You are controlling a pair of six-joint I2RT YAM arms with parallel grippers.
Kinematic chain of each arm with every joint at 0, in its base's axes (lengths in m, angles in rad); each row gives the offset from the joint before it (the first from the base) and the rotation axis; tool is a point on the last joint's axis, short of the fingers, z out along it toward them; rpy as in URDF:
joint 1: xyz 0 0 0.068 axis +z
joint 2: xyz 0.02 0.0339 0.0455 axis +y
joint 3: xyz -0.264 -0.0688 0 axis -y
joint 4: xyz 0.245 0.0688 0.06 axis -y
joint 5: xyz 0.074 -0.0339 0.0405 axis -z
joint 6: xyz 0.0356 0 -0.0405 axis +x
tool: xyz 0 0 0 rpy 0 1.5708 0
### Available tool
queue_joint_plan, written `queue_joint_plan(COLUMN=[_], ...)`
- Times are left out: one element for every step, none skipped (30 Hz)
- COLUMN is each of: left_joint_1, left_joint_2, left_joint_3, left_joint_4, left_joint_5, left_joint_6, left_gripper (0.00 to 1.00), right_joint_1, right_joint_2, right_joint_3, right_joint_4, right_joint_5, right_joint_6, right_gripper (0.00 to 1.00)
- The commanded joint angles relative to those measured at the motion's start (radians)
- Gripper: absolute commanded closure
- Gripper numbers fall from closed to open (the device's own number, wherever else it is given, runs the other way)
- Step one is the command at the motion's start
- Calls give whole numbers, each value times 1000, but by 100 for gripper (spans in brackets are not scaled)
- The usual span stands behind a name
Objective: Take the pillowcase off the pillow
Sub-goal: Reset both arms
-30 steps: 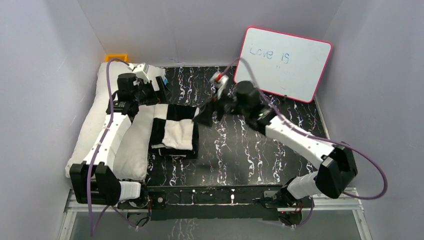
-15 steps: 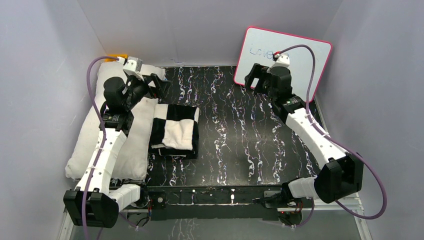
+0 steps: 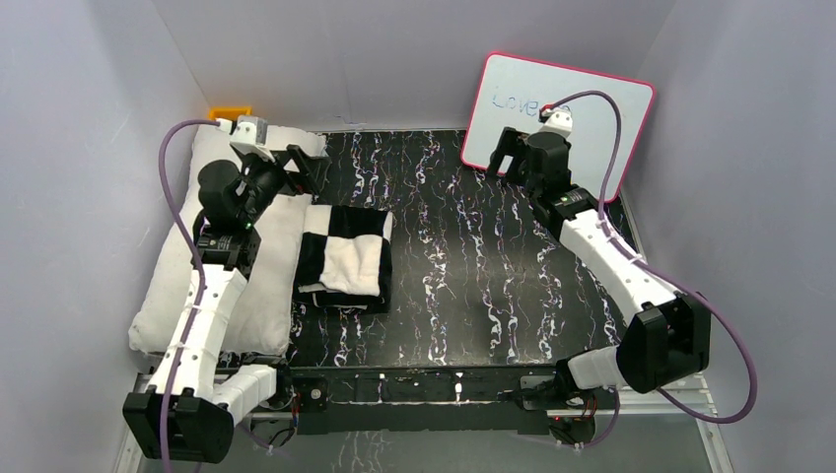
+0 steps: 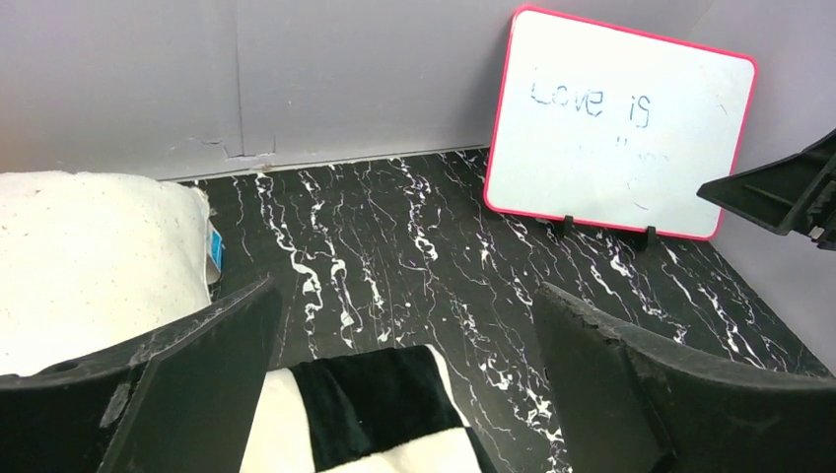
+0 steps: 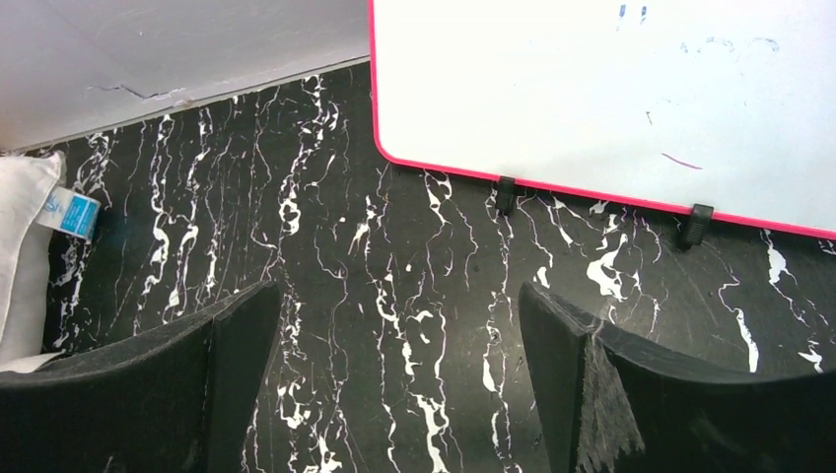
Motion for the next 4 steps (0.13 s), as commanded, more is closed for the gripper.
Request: queue_joint_plan(left_joint_1=[-1,-1,0,1], left_joint_2=[6,10,9,3], left_joint_3=[42,46,46,40], left_joint_4=[10,3,4,12], left_joint_5=[46,47,48,52], left_joint_6=[22,21,18,23], left_gripper=[2,2,2,2], right_joint_1=[-3,-4,-4,-4], right_joint_2=[-13,-16,-15,-16], right_joint_3=[-9,-13,-14,-13], right_joint_4=[43,53,59,62], right_joint_5=[-12,-29,-45,-57], right_joint_6=[-16,-15,-15,-14], right_gripper=[1,1,2,1])
